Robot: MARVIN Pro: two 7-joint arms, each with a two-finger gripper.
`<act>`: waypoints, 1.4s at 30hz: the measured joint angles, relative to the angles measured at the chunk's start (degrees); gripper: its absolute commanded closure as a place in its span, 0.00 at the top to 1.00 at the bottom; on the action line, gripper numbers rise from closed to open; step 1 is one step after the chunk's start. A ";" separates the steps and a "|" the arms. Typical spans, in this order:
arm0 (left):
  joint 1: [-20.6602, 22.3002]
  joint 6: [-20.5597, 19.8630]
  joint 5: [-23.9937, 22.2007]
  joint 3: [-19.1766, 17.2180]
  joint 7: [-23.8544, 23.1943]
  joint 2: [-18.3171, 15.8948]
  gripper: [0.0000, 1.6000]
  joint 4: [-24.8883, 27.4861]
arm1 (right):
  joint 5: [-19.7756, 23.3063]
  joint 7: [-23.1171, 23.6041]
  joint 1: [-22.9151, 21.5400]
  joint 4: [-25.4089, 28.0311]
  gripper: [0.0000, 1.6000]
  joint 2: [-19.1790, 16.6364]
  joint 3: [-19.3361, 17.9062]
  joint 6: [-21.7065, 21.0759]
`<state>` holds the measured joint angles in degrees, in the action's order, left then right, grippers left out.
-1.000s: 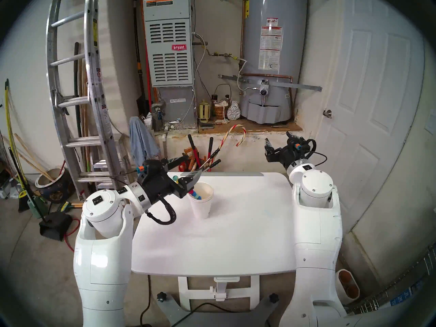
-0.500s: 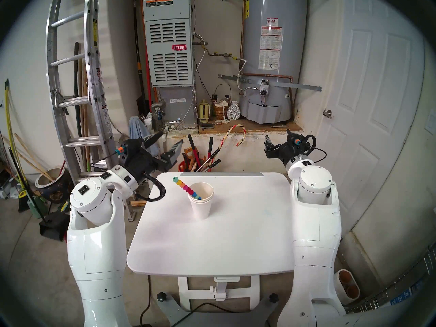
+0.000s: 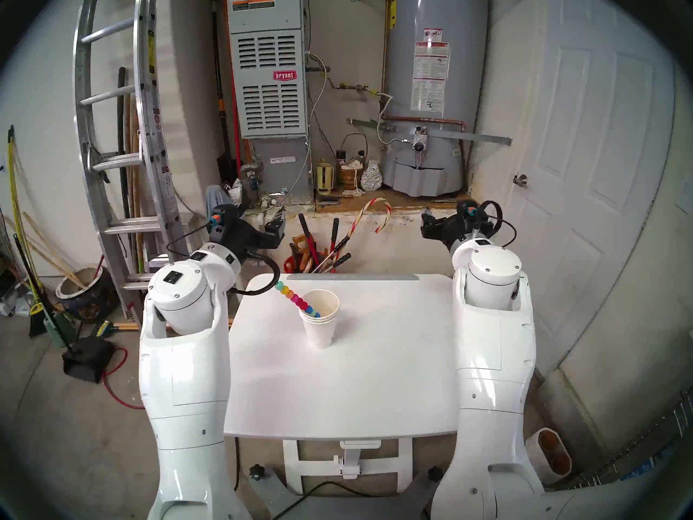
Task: Switch the marker to another color
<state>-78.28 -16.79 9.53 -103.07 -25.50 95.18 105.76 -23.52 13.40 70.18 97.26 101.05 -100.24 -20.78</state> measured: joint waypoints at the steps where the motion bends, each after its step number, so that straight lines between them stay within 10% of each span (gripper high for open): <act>1: 0.29 -0.07 0.54 0.00 0.64 0.22 1.00 -0.20 | 0.00 -0.41 0.00 0.08 1.00 0.02 0.13 -0.40; 15: 2.17 -0.70 3.62 1.21 12.74 2.19 1.00 -0.39 | 0.50 -5.86 0.04 1.48 1.00 0.04 1.46 -4.97; 42: 1.77 -0.46 2.75 1.78 11.19 1.76 1.00 -0.12 | 0.77 -5.07 0.17 1.57 1.00 -1.22 1.91 -4.51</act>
<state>-76.50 -17.25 12.28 -101.29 -14.32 96.94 105.65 -22.75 8.33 70.36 98.83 99.83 -98.34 -25.28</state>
